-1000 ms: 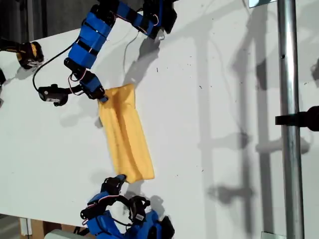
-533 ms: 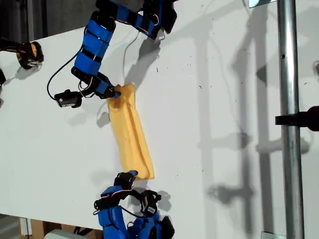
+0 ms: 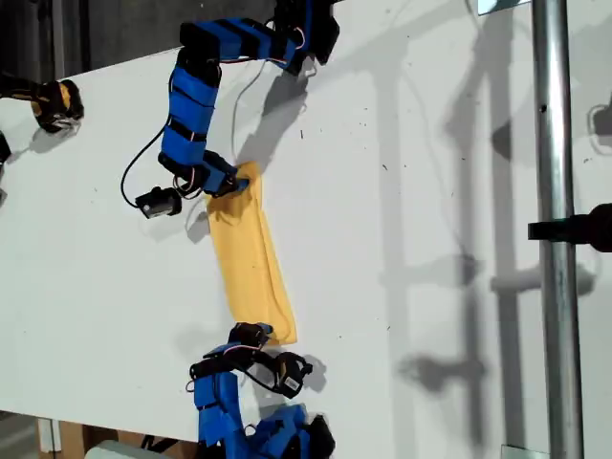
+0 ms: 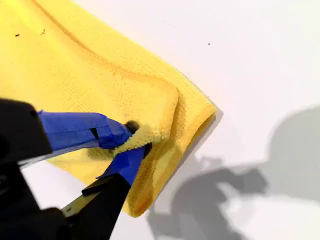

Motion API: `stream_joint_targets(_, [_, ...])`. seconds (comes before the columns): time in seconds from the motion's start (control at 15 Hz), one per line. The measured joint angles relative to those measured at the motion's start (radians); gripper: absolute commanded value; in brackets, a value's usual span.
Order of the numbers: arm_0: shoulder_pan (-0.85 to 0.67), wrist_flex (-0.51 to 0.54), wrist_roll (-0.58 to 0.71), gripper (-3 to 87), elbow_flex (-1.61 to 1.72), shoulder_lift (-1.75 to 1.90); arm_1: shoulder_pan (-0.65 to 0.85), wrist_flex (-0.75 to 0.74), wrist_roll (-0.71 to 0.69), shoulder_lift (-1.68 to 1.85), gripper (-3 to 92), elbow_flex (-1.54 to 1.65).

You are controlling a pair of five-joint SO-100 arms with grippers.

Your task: Grasp corners of a towel and fold twice.

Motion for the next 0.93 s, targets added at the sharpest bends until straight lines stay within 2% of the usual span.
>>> stream_joint_targets(0.07, [0.0, 0.008, 0.002, 17.3, -0.012, -0.003, 0.012, 0.018, 0.008, -0.003, 20.4, -0.008])
stream_joint_targets(0.13, [-0.002, 0.029, -0.005, 24.6, -0.02, -0.003, 0.02, 0.052, 0.015, -0.005, 25.2, -0.017])
stream_joint_targets(0.2, [-0.002, 0.066, -0.003, 28.3, -0.021, 0.006, 0.028, 0.107, 0.017, -0.005, 34.5, -0.026])
stream_joint_targets(0.27, [-0.002, 0.106, -0.005, 30.5, -0.021, 0.037, 0.041, 0.156, 0.017, -0.005, 37.9, -0.04])
stream_joint_targets(0.47, [-0.002, 0.212, -0.018, 27.2, -0.02, 0.233, 0.044, 0.313, 0.035, 0.034, 38.1, -0.074])
stream_joint_targets(0.6, [-0.002, 0.259, -0.031, 25.2, -0.017, 0.368, 0.058, 0.356, 0.049, 0.12, 37.4, -0.074])
stream_joint_targets(0.8, [-0.003, 0.275, -0.069, 22.5, 0.049, 0.561, 0.118, 0.362, 0.095, 0.293, 37.0, -0.011])
stream_joint_targets(0.93, [-0.003, 0.27, -0.084, 21.0, 0.135, 0.73, 0.19, 0.313, 0.132, 0.437, 37.4, 0.13])
